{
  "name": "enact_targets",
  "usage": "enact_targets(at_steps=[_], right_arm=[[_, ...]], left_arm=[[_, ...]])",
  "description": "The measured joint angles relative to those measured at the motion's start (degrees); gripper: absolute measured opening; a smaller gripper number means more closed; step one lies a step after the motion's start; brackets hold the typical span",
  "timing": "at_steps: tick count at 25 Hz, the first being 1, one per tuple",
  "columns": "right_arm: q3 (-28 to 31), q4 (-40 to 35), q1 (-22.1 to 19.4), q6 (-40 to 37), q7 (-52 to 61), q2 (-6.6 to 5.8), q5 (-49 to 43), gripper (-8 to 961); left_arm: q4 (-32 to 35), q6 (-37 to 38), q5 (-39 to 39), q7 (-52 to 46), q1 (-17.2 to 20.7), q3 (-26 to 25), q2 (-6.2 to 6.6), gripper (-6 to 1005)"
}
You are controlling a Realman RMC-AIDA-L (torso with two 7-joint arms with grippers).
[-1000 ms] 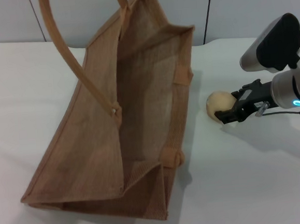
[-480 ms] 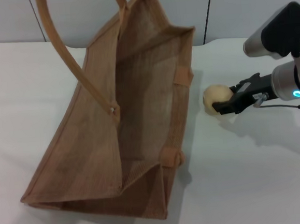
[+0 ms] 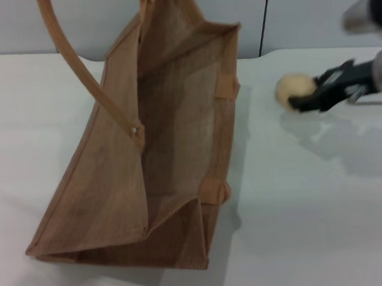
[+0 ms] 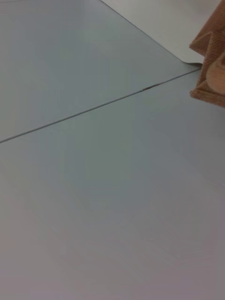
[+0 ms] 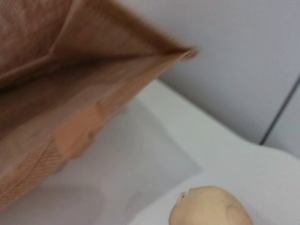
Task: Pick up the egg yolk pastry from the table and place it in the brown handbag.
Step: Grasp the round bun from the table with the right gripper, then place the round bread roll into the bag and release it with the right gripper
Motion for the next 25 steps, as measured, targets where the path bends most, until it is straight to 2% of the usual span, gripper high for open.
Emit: enact_targets(at_steps=[2, 6, 9, 13, 17, 25], right_arm=[[2.31, -4.04, -1.58, -1.74, 0.00, 0.13, -1.39, 572], [7.17, -11.38, -3.44, -4.34, 0.21, 1.18, -4.87, 569], [8.89, -17.56, -5.35, -7.46, 0.38, 1.63, -5.06, 566], [8.70, -25.21, -7.88, -10.93, 0.55, 1.76, -2.46, 563], [8.00, -29.82, -9.11, -13.87, 0.55, 1.84, 0.59, 562], [3.12, -34.24, -9.73, -15.98, 0.07, 1.85, 3.51, 555]], left_arm=[[0.00, 0.03, 0.00, 0.18, 0.04, -0.05, 0.01, 121], [0.00, 0.15, 0.00, 0.93, 0.03, -1.07, 0.10, 121], [-0.03, 0.19, -0.11, 1.83, -0.28, -2.19, 0.15, 121], [-0.06, 0.21, -0.30, 2.38, -0.67, -2.36, 0.15, 120], [-0.04, 0.31, -0.49, 3.04, -0.87, -2.38, -0.14, 120], [0.00, 0.89, -1.90, 3.78, -1.78, -1.78, 0.00, 121]])
